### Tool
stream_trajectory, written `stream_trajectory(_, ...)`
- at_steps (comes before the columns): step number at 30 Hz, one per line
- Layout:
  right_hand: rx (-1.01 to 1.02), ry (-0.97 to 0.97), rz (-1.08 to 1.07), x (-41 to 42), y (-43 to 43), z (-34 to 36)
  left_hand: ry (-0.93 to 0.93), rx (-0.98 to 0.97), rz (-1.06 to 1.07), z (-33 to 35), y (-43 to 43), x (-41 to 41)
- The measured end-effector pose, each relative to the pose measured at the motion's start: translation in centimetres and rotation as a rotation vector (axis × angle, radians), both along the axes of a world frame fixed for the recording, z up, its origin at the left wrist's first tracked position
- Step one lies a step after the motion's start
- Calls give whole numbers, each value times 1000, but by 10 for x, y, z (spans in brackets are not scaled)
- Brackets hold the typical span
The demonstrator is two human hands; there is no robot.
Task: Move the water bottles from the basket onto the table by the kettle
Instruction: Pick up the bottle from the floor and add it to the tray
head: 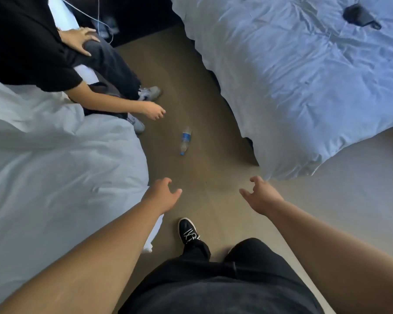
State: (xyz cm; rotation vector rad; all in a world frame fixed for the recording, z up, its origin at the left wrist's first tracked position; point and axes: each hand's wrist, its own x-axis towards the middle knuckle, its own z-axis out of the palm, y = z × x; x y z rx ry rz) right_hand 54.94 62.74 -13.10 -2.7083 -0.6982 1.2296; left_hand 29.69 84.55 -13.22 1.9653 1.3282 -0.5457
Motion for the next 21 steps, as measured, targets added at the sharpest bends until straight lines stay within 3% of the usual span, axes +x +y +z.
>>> stream_trajectory(9, -9, 69, 43, 60, 90, -23, 51, -26, 85, -26, 74, 71)
stream_trajectory(21, -97, 130, 305, 187, 182, -99, 123, -77, 242, -105, 134, 181)
